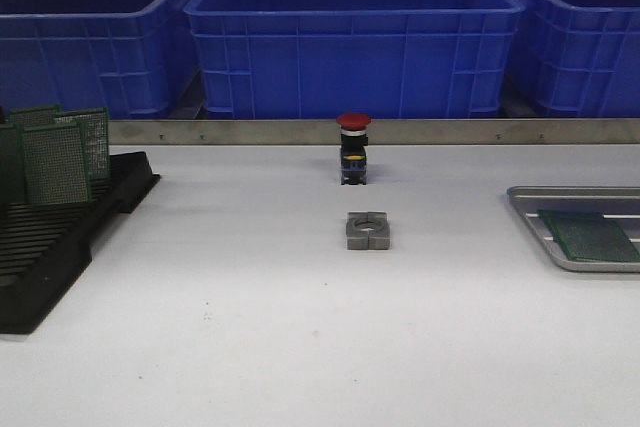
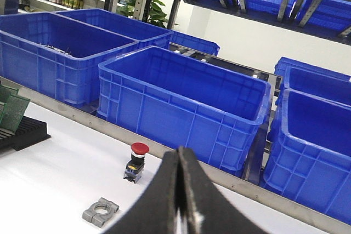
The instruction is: Place circuit board on tray
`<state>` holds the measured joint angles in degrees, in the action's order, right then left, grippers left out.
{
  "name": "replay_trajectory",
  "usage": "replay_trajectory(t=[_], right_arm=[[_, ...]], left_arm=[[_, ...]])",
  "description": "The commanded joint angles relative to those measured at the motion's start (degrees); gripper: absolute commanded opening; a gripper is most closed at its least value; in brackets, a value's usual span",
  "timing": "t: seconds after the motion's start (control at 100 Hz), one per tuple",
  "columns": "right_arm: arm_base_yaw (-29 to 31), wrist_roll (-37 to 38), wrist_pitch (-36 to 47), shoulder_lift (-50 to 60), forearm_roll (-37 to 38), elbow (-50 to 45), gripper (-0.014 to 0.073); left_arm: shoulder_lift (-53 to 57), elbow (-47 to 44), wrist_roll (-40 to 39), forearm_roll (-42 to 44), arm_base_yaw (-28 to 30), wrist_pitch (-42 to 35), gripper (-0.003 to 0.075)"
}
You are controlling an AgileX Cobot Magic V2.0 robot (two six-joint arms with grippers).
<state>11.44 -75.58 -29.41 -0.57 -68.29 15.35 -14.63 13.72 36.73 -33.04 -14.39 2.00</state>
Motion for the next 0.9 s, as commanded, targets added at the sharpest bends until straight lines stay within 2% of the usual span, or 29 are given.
replay_trajectory(t=[0.0,0.21,0.35,0.42,0.52,0.57,0.79,0.84,0.89], right_arm=[[-0.03,-0.41,1.68,-0.54,-2.33,1.45,-0.0113],[-0.03,-0.41,1.68,-0.54,-2.33,1.45,-0.0113],[-0.03,-0.41,1.68,-0.54,-2.33,1.45,-0.0113],[-0.03,-0.41,1.68,-0.54,-2.33,1.45,-0.0113],[-0.03,-0.41,1.68,-0.54,-2.33,1.45,-0.0113],[-0.03,-0.41,1.68,-0.54,-2.33,1.45,-0.0113],[-0.03,-0.41,1.68,-0.54,-2.33,1.45,-0.0113],[-0.03,-0.41,1.58,-0.6,-2.33,1.45,-0.0113],[-0.03,-0.41,1.58,-0.6,-2.33,1.45,-0.0113]], left_arm=[[-0.36,1.66,-0.65,-0.59,0.2,-4.18,-0.002],[0.26,0.78,-0.65,-1.0,0.67,-7.51,-0.002],[2.69,-1.1,-1.17,-1.54,3.2,-8.98,-0.002],[3.97,-2.45,-9.14,5.19,5.02,-8.34,-0.002],[6.51,-5.33,-33.37,25.62,7.72,-5.54,-0.002],[8.11,-7.3,-40.66,32.36,8.49,-4.49,-0.002],[17.06,-16.81,-42.32,33.04,8.61,-0.17,-0.002],[16.48,-16.15,-42.32,33.04,8.61,4.28,-0.002],[16.77,-16.59,-42.32,33.04,8.61,3.3,-0.002]])
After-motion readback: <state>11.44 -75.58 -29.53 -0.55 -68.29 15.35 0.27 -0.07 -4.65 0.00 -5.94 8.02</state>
